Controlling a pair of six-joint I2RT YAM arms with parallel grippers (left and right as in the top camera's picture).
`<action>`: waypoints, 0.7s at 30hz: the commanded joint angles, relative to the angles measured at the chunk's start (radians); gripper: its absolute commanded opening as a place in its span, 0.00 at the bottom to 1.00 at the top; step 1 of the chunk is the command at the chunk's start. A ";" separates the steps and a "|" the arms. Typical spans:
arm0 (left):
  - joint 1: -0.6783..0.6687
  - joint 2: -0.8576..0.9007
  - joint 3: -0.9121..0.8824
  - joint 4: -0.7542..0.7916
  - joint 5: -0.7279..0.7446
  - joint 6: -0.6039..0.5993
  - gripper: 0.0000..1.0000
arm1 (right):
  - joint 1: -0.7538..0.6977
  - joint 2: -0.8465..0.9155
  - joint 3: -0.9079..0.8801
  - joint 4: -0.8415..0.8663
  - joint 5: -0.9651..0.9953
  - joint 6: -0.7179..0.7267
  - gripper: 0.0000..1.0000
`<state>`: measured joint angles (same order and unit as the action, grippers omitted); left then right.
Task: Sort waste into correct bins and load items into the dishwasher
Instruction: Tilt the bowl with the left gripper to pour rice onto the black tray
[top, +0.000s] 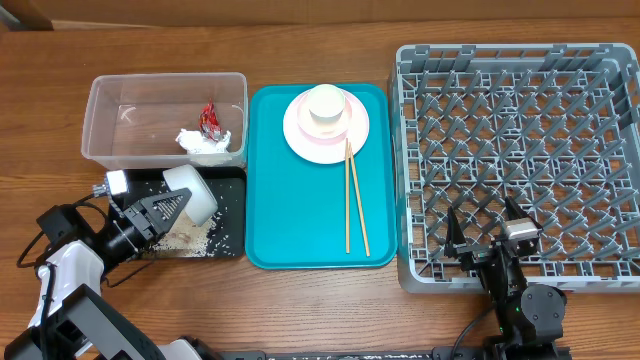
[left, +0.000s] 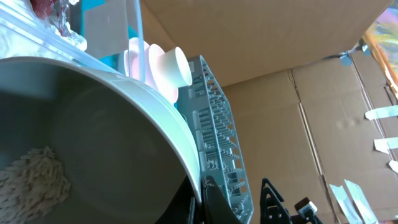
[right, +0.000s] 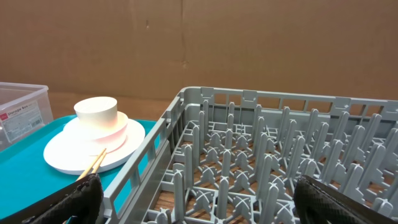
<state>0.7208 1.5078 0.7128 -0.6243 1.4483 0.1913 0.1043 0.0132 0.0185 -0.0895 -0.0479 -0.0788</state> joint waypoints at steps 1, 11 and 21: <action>0.006 0.002 -0.006 -0.026 0.074 0.013 0.04 | -0.004 -0.008 -0.011 0.008 0.003 0.000 1.00; 0.029 0.002 -0.006 -0.036 0.116 0.026 0.04 | -0.004 -0.008 -0.011 0.008 0.003 0.000 1.00; 0.108 0.002 -0.007 -0.106 0.117 0.032 0.04 | -0.004 -0.008 -0.011 0.008 0.003 0.000 1.00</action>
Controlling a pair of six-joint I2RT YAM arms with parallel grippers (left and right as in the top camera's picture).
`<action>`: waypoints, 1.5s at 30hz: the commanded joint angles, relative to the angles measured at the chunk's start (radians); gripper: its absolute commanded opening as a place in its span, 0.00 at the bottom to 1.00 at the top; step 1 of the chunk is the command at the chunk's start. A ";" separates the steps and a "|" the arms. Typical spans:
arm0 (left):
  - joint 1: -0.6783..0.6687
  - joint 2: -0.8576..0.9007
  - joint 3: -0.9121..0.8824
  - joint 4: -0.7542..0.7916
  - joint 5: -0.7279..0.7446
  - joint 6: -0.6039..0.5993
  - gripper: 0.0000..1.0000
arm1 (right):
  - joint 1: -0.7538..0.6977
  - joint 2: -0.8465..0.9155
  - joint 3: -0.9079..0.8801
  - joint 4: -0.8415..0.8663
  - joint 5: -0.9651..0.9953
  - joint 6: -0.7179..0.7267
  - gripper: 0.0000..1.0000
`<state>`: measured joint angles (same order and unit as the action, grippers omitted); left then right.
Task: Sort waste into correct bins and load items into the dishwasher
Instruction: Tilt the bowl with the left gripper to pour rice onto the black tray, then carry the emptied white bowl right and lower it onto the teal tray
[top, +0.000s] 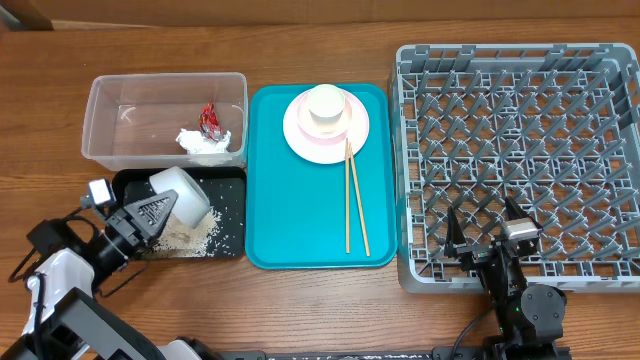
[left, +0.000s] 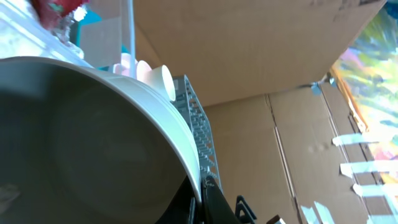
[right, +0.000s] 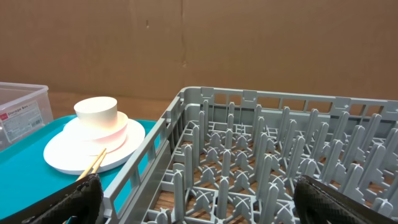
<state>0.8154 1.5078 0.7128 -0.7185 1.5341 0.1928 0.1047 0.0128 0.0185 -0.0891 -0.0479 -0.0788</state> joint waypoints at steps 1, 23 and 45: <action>0.014 0.002 -0.007 -0.018 0.032 0.041 0.04 | -0.004 -0.008 -0.011 0.008 0.003 0.000 1.00; 0.014 -0.007 0.005 -0.177 -0.077 0.093 0.04 | -0.004 -0.008 -0.011 0.008 0.003 0.000 1.00; -0.564 -0.298 0.283 -0.288 -0.698 -0.388 0.04 | -0.004 -0.008 -0.011 0.008 0.003 0.000 1.00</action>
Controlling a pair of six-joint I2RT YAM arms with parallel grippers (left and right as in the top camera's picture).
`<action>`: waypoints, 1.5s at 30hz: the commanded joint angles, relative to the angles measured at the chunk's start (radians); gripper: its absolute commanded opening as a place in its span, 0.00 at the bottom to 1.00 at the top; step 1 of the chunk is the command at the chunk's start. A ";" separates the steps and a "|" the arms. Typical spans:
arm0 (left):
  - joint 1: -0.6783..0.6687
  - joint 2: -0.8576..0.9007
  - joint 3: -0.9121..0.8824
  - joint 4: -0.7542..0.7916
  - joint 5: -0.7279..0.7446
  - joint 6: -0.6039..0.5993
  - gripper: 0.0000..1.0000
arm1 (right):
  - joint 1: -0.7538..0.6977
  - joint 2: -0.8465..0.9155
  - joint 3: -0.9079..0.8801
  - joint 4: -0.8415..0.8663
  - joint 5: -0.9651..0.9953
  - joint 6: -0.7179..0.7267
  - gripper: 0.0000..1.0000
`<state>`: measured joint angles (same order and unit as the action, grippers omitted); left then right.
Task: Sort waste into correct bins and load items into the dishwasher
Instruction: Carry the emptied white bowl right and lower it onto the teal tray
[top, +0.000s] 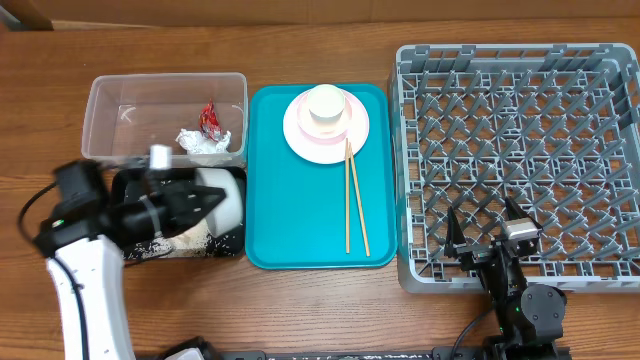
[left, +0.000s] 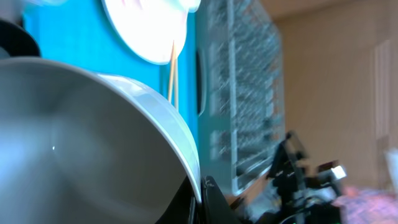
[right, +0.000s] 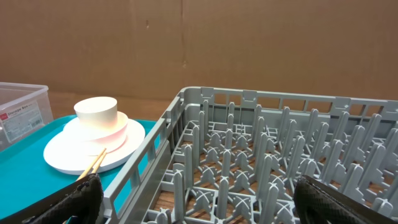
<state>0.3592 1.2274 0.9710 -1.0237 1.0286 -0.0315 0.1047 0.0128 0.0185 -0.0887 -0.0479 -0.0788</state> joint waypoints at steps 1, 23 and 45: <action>-0.171 -0.017 0.025 0.037 -0.235 -0.199 0.04 | -0.004 -0.008 -0.011 0.008 0.003 0.000 1.00; -1.048 0.254 0.025 0.303 -1.093 -0.552 0.04 | -0.004 -0.008 -0.011 0.008 0.003 0.000 1.00; -1.027 0.299 0.025 0.378 -1.197 -0.549 0.05 | -0.004 -0.008 -0.011 0.008 0.003 0.000 1.00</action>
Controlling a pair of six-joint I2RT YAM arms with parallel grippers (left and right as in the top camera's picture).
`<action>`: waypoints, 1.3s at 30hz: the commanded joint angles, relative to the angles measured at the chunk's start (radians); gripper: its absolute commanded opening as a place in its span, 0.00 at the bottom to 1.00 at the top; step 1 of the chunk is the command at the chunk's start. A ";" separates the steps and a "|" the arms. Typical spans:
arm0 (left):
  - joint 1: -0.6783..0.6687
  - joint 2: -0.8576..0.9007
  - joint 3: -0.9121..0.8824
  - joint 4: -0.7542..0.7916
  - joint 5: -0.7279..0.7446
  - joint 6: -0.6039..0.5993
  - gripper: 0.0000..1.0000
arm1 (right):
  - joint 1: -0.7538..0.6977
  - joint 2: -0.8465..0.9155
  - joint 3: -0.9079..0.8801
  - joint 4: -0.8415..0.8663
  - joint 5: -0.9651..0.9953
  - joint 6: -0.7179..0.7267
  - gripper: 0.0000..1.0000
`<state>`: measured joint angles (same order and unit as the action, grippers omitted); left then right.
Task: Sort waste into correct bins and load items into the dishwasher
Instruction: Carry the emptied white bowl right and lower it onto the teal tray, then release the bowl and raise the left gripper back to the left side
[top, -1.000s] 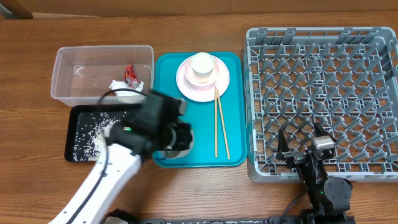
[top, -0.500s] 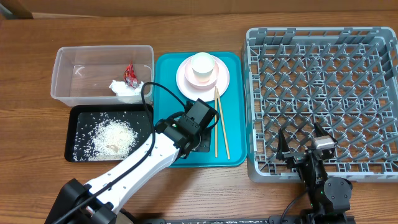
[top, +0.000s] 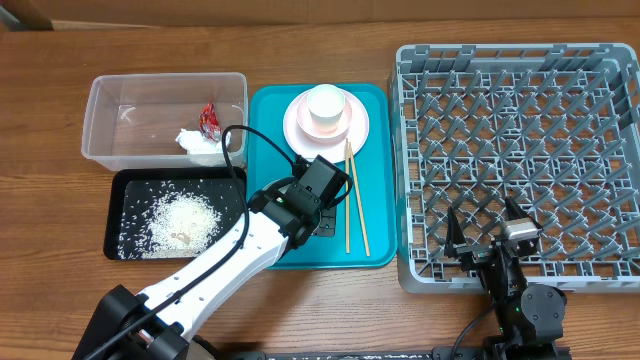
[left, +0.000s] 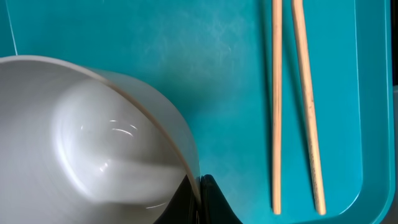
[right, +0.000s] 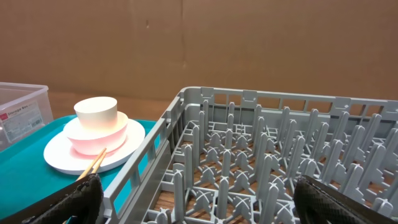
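Note:
My left gripper (left: 200, 190) is shut on the rim of an empty white bowl (left: 87, 143), held low over the middle of the teal tray (top: 285, 130). In the overhead view the left gripper (top: 318, 198) and arm cover the bowl. Two wooden chopsticks (top: 353, 195) lie just to its right on the tray, the same chopsticks (left: 292, 106) showing in the wrist view. A white plate with a pink bowl and white cup (top: 326, 115) stands at the tray's back. My right gripper (right: 199, 199) rests open at the front of the grey dish rack (top: 520, 90).
A black tray (top: 125, 190) with a pile of rice (top: 185, 218) lies left of the teal tray. Behind it is a clear bin (top: 120, 105) holding a red wrapper (top: 209, 118) and white tissue (top: 200, 142). Rack prongs (right: 261, 162) rise before the right gripper.
The left gripper has moved right with the bowl, from the right end of the black tray to over the teal tray beside the chopsticks. The right arm has not moved.
The left gripper held the bowl tipped over the black tray with rice still inside. Then the bowl was nearly empty, with more rice on the tray. Then it was empty at the tray's right end, and now it is over the teal tray.

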<state>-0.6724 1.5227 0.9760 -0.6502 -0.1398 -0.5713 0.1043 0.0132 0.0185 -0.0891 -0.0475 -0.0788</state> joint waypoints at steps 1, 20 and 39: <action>0.005 0.004 0.020 0.005 -0.029 -0.009 0.05 | -0.004 -0.008 -0.011 0.008 0.002 0.000 1.00; 0.129 -0.022 0.138 -0.146 -0.051 0.020 0.95 | -0.004 -0.008 -0.011 0.008 0.002 0.000 1.00; 0.919 -0.224 0.420 -0.509 0.005 -0.015 1.00 | -0.004 -0.008 -0.011 0.008 0.002 0.000 1.00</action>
<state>0.1852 1.2957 1.3811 -1.1564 -0.1581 -0.5694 0.1043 0.0128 0.0185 -0.0891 -0.0479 -0.0784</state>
